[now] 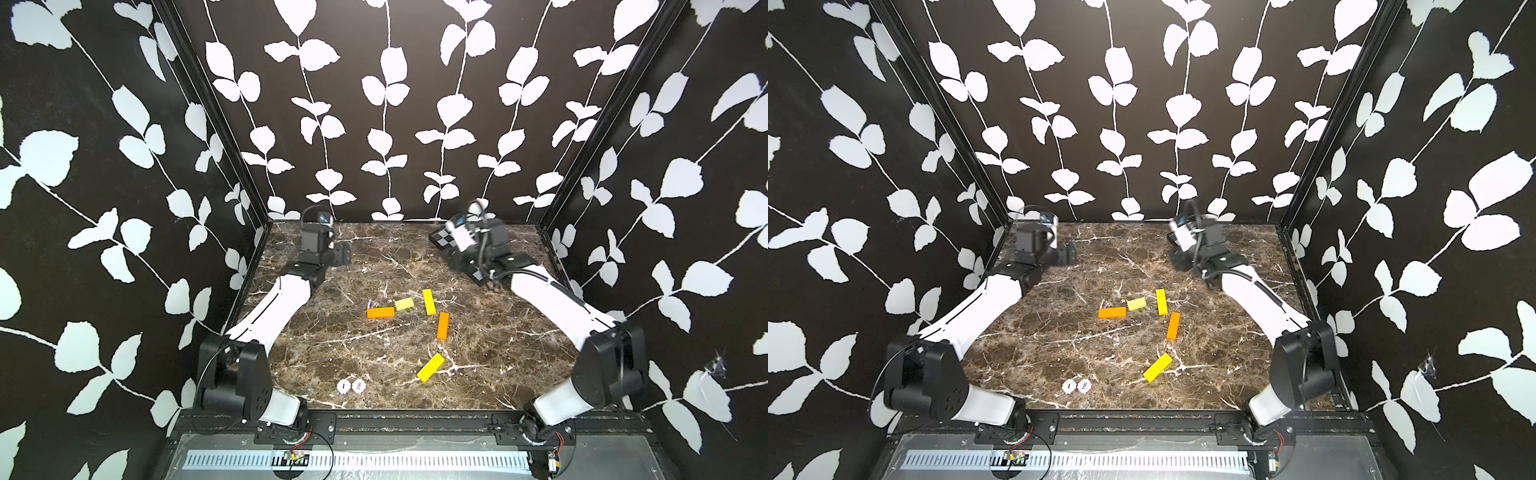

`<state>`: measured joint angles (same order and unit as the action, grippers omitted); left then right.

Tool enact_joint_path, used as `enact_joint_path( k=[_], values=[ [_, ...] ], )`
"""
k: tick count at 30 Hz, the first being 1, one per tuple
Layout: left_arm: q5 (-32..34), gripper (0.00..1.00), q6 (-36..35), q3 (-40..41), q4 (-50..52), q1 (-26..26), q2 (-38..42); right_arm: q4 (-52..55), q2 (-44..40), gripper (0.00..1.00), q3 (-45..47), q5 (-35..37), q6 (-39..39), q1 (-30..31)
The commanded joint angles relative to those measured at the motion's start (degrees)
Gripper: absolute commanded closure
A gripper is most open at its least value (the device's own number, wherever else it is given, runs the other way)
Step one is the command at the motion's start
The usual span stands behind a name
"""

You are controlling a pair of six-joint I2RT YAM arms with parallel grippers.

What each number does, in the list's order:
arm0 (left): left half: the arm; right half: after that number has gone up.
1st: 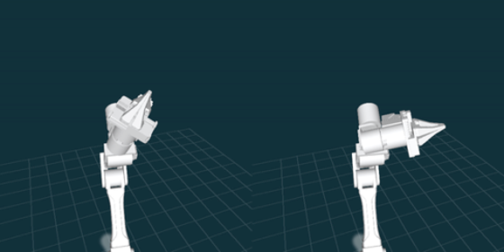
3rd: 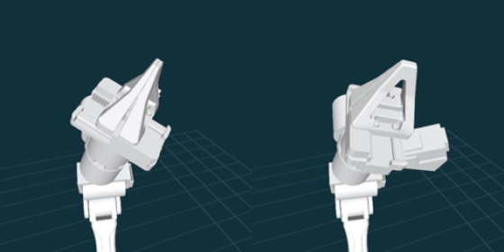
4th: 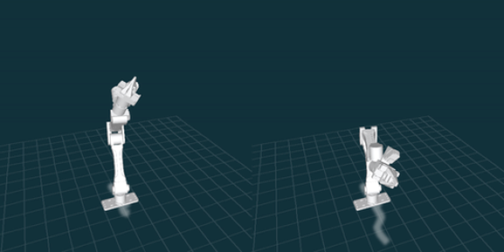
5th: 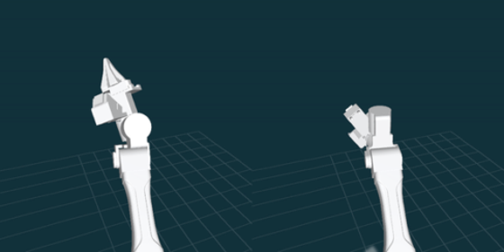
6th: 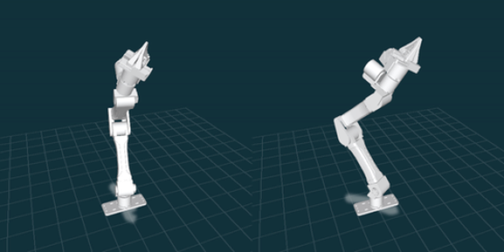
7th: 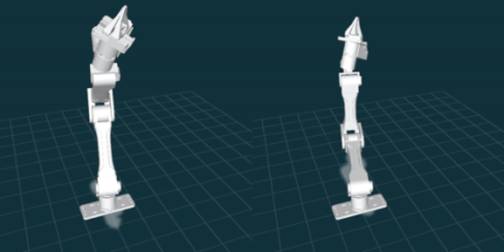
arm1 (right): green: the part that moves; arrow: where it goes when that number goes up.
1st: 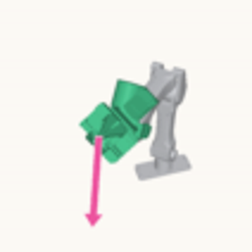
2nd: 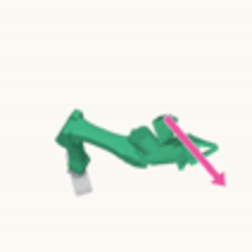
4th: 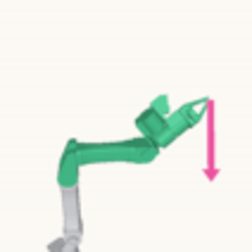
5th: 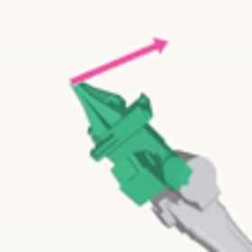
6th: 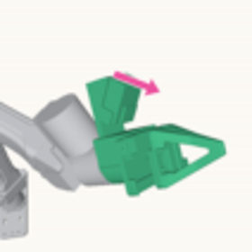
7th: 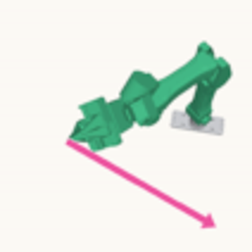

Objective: Assemble the number 7 with building blocks
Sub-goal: Move the building block to the center of the board.

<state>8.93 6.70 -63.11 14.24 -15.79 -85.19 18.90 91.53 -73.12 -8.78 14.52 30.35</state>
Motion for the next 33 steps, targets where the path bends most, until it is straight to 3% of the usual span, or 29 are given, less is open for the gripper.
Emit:
enact_joint_path(
  k=[1, 8, 13, 21, 33],
  values=[
    [4.0, 0.01, 3.1, -0.2, 10.1, 0.6, -0.4, 7.8, 2.5, 0.19, -0.8, -0.2, 16.7, 6.5],
    [-2.6, 0.01, 3.5, -7.8, 15.0, 1.7, -7.0, 17.9, 12.0, 0.28, -12.0, -2.6, 24.5, 11.4],
    [-12.4, 0.02, 7.2, -6.5, 11.4, 7.8, -6.9, 18.7, 16.7, 0.33, -16.3, -6.0, 25.6, 13.8],
    [-14.2, 0.01, 8.0, -4.5, 9.7, 10.6, -5.2, 20.2, 25.7, 0.38, -22.7, -6.9, 25.4, 17.7],
    [-19.4, 0.01, 10.0, -2.1, 6.1, 13.2, -5.2, 19.4, 33.5, 0.49, -27.1, -9.9, 25.6, 17.8]
  ],
)
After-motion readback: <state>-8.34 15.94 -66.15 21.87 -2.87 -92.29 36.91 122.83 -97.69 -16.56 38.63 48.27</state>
